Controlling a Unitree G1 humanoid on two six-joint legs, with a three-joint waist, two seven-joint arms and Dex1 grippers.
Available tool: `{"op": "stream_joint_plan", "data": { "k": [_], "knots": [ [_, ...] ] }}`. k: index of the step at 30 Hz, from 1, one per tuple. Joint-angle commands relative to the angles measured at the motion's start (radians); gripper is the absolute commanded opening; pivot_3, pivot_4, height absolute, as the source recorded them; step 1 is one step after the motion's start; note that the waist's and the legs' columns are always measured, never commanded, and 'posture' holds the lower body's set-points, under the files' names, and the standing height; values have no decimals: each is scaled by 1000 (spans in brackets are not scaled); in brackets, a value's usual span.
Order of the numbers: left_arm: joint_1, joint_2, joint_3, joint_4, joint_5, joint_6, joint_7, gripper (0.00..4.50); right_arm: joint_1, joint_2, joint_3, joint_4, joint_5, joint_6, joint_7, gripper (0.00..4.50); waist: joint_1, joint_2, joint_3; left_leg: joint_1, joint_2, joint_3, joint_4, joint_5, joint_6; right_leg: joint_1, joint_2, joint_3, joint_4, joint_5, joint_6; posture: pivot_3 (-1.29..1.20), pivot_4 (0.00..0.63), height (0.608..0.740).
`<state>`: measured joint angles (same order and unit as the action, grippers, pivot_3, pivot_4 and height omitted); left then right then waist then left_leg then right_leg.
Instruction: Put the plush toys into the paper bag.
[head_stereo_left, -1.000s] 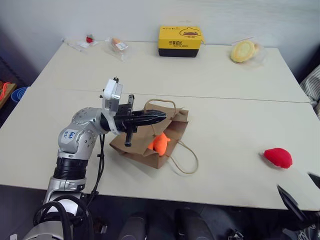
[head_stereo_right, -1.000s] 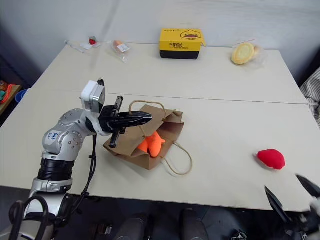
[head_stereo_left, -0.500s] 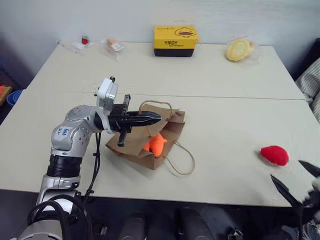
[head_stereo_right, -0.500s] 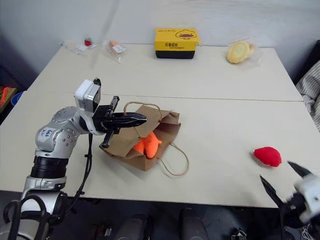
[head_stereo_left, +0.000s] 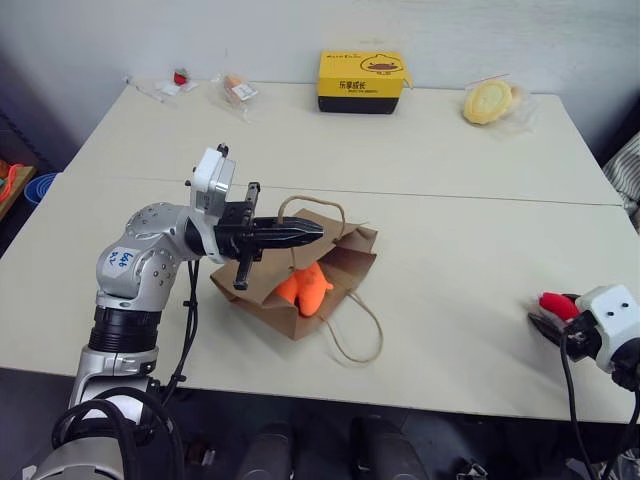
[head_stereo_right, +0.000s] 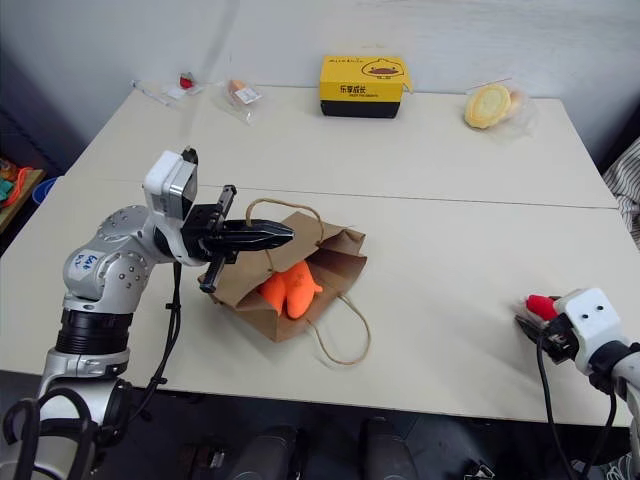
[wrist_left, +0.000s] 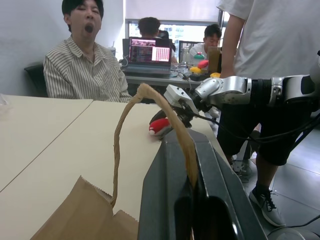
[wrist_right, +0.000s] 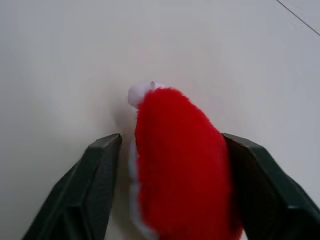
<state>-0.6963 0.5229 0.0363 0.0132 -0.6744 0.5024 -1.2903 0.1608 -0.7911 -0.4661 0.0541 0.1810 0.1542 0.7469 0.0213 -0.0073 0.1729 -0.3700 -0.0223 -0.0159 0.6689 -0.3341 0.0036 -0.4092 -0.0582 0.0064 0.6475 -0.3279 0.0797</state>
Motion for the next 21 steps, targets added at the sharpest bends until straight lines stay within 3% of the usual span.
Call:
{"op": "stream_joint_plan", "data": {
  "k": [1,4,7,14,17,21],
  "knots": [
    [-21,17,24,-30,-15,-5,2,0,9,-19,3,-7,16,9,27,1753,0,0,0,0,0,0,0,0,0,0,0,0,0,0,0,0,150,740],
    [-23,26,52,-28,-43,12,4,0,18,-25,-5,-72,54,0,70,789,0,0,0,0,0,0,0,0,0,0,0,0,0,0,0,0,150,740],
    [-28,46,76,-25,-57,33,15,0,-2,-20,33,-223,127,10,132,266,-7,0,0,0,1,0,0,0,0,0,1,0,1,0,0,0,150,740],
    [-54,85,88,9,-58,69,10,0,-275,124,359,-598,277,194,62,257,-26,0,0,1,2,-1,0,1,-2,-2,2,0,4,0,0,0,150,740],
    [-60,96,73,24,-44,70,-9,0,-383,233,520,-614,245,254,2,257,-19,-1,0,-1,1,-3,1,1,-3,-3,0,-1,4,0,0,0,150,740],
    [-71,95,61,36,-40,73,-20,0,-506,348,665,-481,140,240,-43,257,-21,-1,0,-5,-1,-4,5,1,-2,-4,-1,-2,4,0,0,0,150,740]
  ]
}}
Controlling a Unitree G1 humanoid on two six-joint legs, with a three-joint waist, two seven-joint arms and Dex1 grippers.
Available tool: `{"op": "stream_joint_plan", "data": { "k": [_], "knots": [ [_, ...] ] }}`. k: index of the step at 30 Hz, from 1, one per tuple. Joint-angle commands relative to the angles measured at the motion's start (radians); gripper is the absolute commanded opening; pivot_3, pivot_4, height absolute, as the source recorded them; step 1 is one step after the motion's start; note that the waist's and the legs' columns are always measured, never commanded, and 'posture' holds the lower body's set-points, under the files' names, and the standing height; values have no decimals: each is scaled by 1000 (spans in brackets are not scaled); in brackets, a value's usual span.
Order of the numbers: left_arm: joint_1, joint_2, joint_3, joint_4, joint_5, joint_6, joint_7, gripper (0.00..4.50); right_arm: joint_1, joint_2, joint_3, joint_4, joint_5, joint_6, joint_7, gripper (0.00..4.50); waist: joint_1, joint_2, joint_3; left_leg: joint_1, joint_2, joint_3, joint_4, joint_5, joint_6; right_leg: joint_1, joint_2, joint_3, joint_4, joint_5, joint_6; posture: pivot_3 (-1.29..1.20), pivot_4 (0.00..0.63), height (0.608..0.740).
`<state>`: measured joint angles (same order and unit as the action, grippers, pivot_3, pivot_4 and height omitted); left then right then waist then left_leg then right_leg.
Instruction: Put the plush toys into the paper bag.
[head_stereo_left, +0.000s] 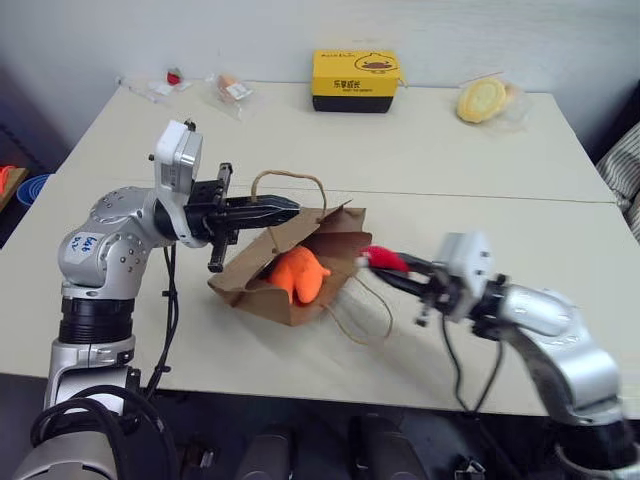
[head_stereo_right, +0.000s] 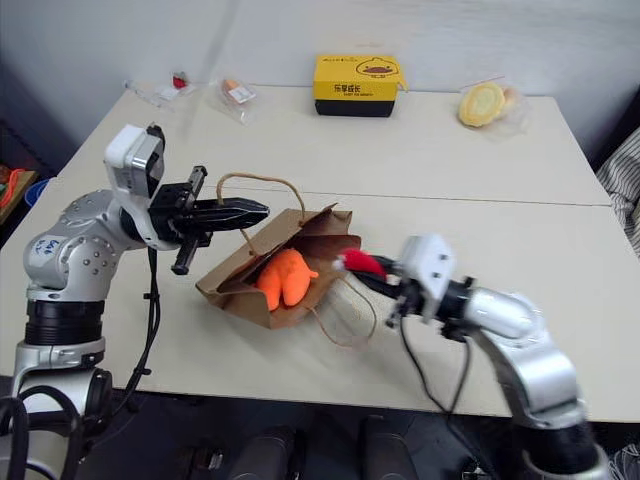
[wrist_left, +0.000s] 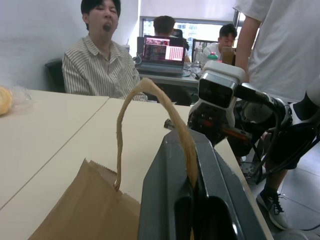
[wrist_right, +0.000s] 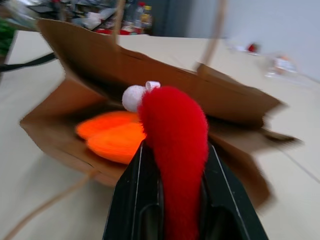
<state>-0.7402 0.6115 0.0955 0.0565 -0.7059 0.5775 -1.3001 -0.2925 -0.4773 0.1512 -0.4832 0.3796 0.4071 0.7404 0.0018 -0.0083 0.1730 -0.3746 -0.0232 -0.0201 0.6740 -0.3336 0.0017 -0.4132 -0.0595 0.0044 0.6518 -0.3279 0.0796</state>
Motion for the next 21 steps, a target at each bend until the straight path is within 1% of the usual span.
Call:
{"op": "stream_joint_plan", "data": {
  "k": [1,3,6,8,10,12,17,21],
  "knots": [
    [-28,5,0,-7,-7,-1,-10,0,-78,54,66,84,-74,-10,-46,257,-2,0,0,0,0,0,1,0,0,0,0,0,1,0,0,0,150,740],
    [-27,0,-8,-14,-3,-3,-12,0,-143,117,93,173,-103,8,-89,257,-5,0,0,0,-1,0,2,0,0,0,0,0,1,0,0,0,150,740],
    [-25,-7,-13,-22,-4,-2,-6,0,-200,171,102,264,-145,-6,-126,257,-8,0,0,0,0,0,1,0,0,-1,0,0,2,0,0,0,150,740],
    [-22,-10,-15,-26,-5,-4,-2,0,-222,188,106,301,-157,7,-134,257,-9,0,0,0,0,0,1,0,0,-2,0,0,2,0,0,0,150,740],
    [-13,-14,-16,-34,-7,-6,4,0,-252,191,141,367,-206,22,-138,257,-9,0,0,0,0,0,1,0,0,-2,0,0,3,0,0,0,150,740],
    [-3,-17,-16,-38,-8,-8,6,0,-280,219,155,427,-236,23,-160,257,-10,0,0,0,0,0,1,0,0,-2,0,0,3,0,0,0,150,740],
    [10,-22,-19,-39,-3,-16,6,0,-309,297,165,520,-279,9,-208,257,-29,0,0,0,0,0,1,0,0,-3,0,0,4,0,0,0,150,740],
    [17,-29,-25,-41,-1,-20,7,0,-316,351,136,574,-292,26,-255,257,-33,0,0,0,0,0,0,0,0,-4,0,-1,6,0,0,0,150,740]
  ]
}}
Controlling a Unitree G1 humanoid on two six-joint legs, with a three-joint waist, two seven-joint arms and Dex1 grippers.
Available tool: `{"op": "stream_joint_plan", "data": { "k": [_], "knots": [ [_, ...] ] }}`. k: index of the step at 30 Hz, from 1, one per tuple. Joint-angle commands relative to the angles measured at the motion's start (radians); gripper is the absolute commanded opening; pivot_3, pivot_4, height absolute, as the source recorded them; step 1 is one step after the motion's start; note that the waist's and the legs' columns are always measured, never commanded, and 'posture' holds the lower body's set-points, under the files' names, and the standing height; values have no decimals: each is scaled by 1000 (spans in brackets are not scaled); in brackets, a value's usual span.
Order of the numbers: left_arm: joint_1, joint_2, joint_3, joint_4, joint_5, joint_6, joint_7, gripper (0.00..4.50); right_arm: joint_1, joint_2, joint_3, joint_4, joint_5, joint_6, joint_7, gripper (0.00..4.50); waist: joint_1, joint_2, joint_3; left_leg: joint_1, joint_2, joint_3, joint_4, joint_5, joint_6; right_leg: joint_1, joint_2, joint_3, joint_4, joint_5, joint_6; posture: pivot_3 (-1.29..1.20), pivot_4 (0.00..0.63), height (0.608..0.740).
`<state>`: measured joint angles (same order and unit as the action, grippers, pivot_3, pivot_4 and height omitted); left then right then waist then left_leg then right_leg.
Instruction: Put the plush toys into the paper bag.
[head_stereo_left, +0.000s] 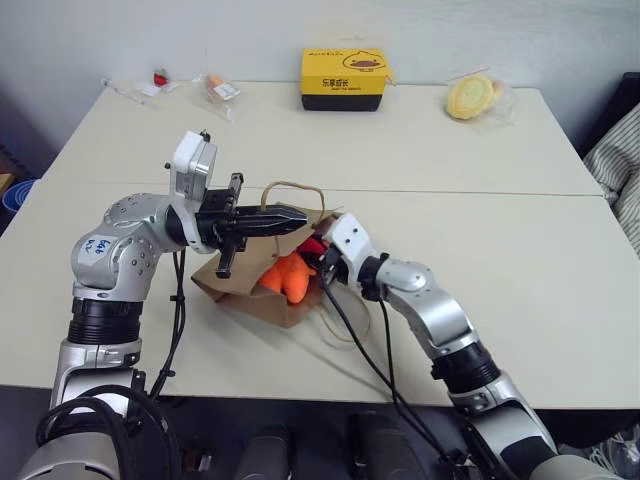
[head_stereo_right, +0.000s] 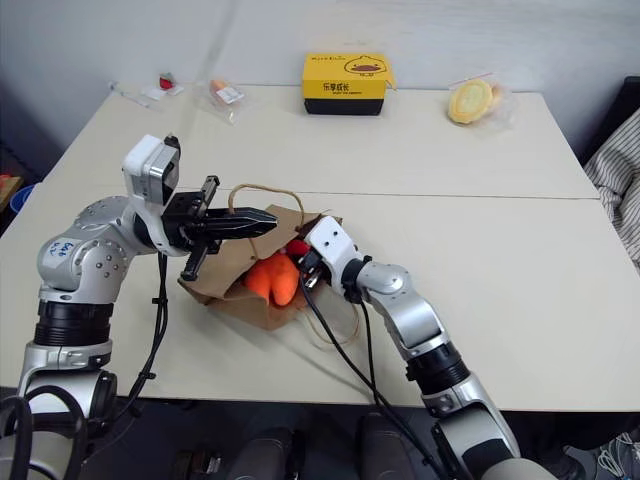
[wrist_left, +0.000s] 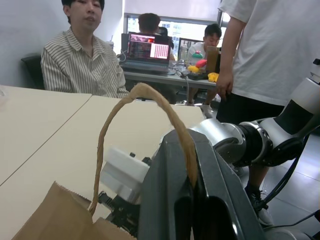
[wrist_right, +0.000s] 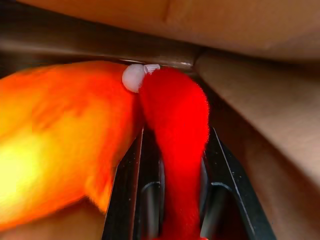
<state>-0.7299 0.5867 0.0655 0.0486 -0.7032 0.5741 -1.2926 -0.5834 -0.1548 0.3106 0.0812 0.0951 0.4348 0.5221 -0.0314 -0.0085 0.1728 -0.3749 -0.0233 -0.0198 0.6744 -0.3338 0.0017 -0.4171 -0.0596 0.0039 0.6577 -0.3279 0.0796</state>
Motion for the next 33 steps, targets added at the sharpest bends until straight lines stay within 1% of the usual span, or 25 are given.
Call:
{"op": "stream_joint_plan", "data": {
  "k": [1,4,6,8,9,11,12,13,15,18,19,22,24,26,29,31,33],
  "knots": [
    [9,-6,3,-34,-3,-19,-1,0,-29,40,-31,27,-7,3,-47,257,0,0,0,0,0,0,0,0,0,0,0,0,1,0,0,0,150,740],
    [20,-10,-3,-35,2,-30,-4,0,-33,61,-31,60,9,-3,-25,257,-1,0,0,0,0,0,0,0,0,0,0,0,1,0,0,0,150,740],
    [32,-12,-8,-35,10,-41,-10,0,-17,102,-66,59,73,11,-8,257,-1,0,0,0,0,0,0,0,0,0,0,0,1,0,0,0,150,740],
    [40,-14,-12,-33,17,-52,-13,0,-3,96,-64,51,68,-2,6,971,-2,0,0,0,0,0,-1,0,0,-1,0,0,1,0,0,0,150,740],
    [42,-14,-15,-30,24,-60,-16,0,5,88,-63,38,66,-12,15,1186,-2,0,0,0,0,0,-1,0,0,-1,0,0,1,0,0,0,150,740],
    [46,-15,-18,-26,33,-72,-19,0,22,68,-72,-14,83,-13,42,1912,0,0,0,0,0,0,-1,0,0,-1,0,0,1,0,0,0,150,740],
    [48,-16,-18,-25,35,-76,-19,0,31,47,-72,-47,84,-19,62,2233,1,0,0,0,0,0,-1,0,0,-1,0,0,1,0,0,0,150,740],
    [52,-18,-18,-25,37,-81,-18,0,42,19,-74,-86,90,-16,88,2652,3,0,0,0,0,0,0,0,0,-1,0,0,1,0,0,0,150,740],
    [57,-19,-20,-22,41,-90,-19,0,64,-30,-82,-160,120,7,138,3237,3,0,0,0,0,0,0,0,0,-1,0,0,1,0,0,0,150,740],
    [64,-24,-22,-20,48,-104,-16,0,111,-114,-110,-280,184,46,207,4369,3,0,0,0,0,0,-1,0,0,-1,0,0,0,0,0,0,150,740],
    [65,-25,-22,-18,50,-109,-15,0,125,-138,-123,-314,207,64,225,4473,3,0,0,0,0,0,-1,0,0,-1,0,0,0,0,0,0,150,740],
    [76,-34,-24,-18,55,-127,-5,0,199,-224,-188,-423,291,113,274,4473,5,0,0,-1,0,0,-1,0,0,0,0,1,-1,0,0,0,150,740],
    [84,-40,-25,-25,55,-136,1,0,276,-270,-290,-500,405,196,278,4473,9,0,0,-1,0,0,0,-1,1,0,0,1,-1,0,0,0,150,740],
    [85,-46,-18,-43,41,-128,13,0,353,-307,-424,-564,581,358,243,4473,15,0,0,-1,0,0,0,-1,1,1,-1,0,-3,0,0,0,150,740],
    [65,-52,16,-65,-10,-84,48,0,486,-396,-588,-616,752,575,183,4473,27,0,0,-1,0,0,0,-1,2,3,-1,0,-4,0,0,0,150,740],
    [51,-53,40,-65,-32,-66,70,0,558,-441,-662,-632,853,696,141,4473,30,0,0,-1,0,0,0,-2,2,3,-1,1,-5,0,0,0,150,740],
    [35,-56,71,-44,-46,-51,106,0,602,-426,-731,-617,990,808,38,4473,31,0,0,0,1,0,0,-2,3,4,-1,1,-6,0,0,0,150,740]
  ]
}}
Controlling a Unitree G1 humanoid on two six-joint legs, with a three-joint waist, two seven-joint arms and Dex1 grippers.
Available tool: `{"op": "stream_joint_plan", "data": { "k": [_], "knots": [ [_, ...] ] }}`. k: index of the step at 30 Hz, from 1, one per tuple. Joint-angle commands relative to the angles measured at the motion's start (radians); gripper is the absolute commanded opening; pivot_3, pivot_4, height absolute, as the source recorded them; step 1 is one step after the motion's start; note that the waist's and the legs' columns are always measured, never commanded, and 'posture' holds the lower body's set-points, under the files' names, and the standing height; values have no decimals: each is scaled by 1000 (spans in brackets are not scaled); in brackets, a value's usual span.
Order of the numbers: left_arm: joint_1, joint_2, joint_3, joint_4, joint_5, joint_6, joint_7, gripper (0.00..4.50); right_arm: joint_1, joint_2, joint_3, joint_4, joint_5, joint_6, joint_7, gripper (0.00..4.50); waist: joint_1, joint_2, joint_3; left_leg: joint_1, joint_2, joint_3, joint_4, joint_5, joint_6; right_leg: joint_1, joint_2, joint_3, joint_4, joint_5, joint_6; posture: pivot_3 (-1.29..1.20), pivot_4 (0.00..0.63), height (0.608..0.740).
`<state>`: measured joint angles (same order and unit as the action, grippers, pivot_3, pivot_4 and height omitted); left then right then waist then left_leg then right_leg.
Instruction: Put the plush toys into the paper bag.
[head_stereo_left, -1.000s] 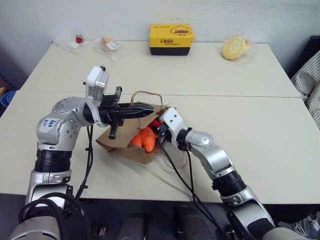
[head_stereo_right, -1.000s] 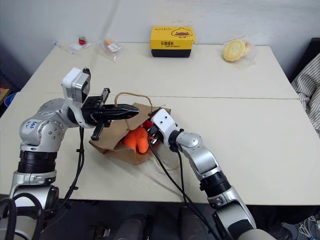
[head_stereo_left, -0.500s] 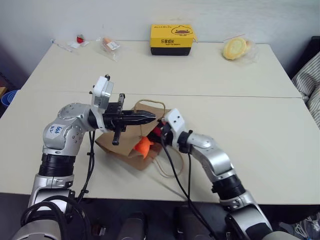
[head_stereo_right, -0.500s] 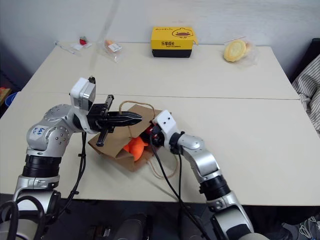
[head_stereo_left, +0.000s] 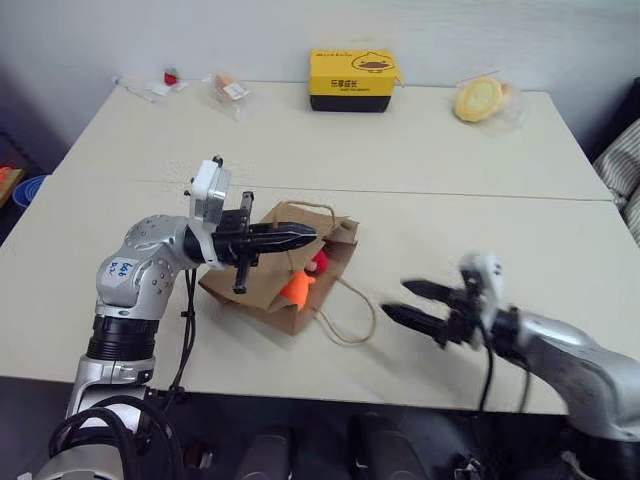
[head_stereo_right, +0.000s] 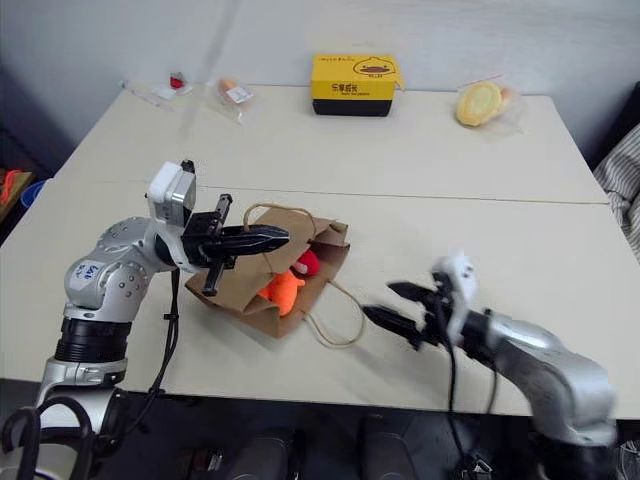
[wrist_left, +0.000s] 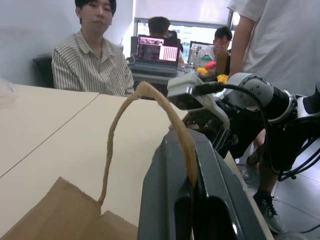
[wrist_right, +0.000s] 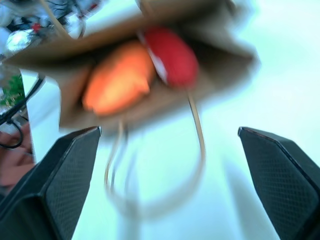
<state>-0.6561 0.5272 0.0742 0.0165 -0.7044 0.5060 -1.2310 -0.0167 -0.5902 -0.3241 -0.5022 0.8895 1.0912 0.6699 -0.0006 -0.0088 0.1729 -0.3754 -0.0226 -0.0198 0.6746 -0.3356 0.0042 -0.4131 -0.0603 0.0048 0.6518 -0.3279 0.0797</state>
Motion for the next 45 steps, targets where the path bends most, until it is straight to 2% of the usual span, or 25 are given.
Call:
{"op": "stream_joint_plan", "data": {
  "k": [1,5,9,14,17,18,19,23,30,34,39,42,45],
  "knots": [
    [-42,3,74,1,-45,20,58,0,44,19,-116,-22,265,206,-168,4473,-3,0,0,0,0,0,0,0,0,0,0,0,0,0,0,0,150,740],
    [-32,10,77,9,-34,22,56,0,47,70,-94,17,510,253,-406,4473,-4,0,0,2,1,1,-1,0,0,1,1,1,0,0,0,0,150,740],
    [-31,3,73,9,-29,20,59,0,24,109,44,75,778,147,-701,4473,-4,0,0,2,1,1,-1,0,0,0,0,1,0,0,0,0,150,740],
    [-27,-2,70,1,-27,21,64,0,-51,164,149,139,924,-37,-944,4473,-4,0,0,1,1,1,0,0,0,1,0,1,0,0,0,0,150,740],
    [-18,-5,66,-10,-26,20,65,0,-133,212,186,185,870,-105,-977,4473,-4,0,0,1,1,1,0,0,0,0,0,1,0,0,0,0,150,740],
    [-15,-5,66,-15,-26,20,66,0,-155,225,189,196,853,-127,-978,4112,-4,0,0,1,1,1,0,0,0,0,1,1,0,0,0,0,150,740],
    [-13,-5,65,-18,-26,20,66,0,-167,228,192,201,854,-137,-973,3949,-4,0,0,1,1,1,0,0,0,0,1,0,0,0,0,0,150,740],
    [-10,-6,64,-21,-22,15,69,0,-182,222,200,203,879,-157,-963,2648,-2,0,0,0,1,1,0,0,1,0,1,0,0,0,0,0,150,740],
    [-14,-15,63,-19,-14,-5,78,0,-212,170,150,157,968,-190,-900,61,-4,0,0,0,1,1,-1,-1,1,0,1,0,-2,0,0,0,150,740],
    [-39,-41,65,0,-5,-38,95,0,-276,103,76,128,1066,-246,-898,16,-2,0,0,0,1,1,0,-1,1,0,1,0,-3,0,0,0,150,740],
    [-93,-85,88,41,10,-95,143,0,-459,35,-14,165,1083,-262,-862,16,-2,0,0,-1,1,1,0,-1,1,1,1,-1,-5,0,0,0,150,740],
    [-115,-97,101,76,34,-145,176,0,-563,13,-11,214,1083,-254,-863,16,-4,0,0,-1,1,2,0,-1,1,0,1,-1,-5,0,1,0,150,740],
    [-109,-97,94,104,68,-195,189,0,-602,4,26,254,1083,-247,-859,16,-5,0,0,-1,2,2,-1,-1,1,0,1,-1,-5,0,1,0,150,740]
  ]
}}
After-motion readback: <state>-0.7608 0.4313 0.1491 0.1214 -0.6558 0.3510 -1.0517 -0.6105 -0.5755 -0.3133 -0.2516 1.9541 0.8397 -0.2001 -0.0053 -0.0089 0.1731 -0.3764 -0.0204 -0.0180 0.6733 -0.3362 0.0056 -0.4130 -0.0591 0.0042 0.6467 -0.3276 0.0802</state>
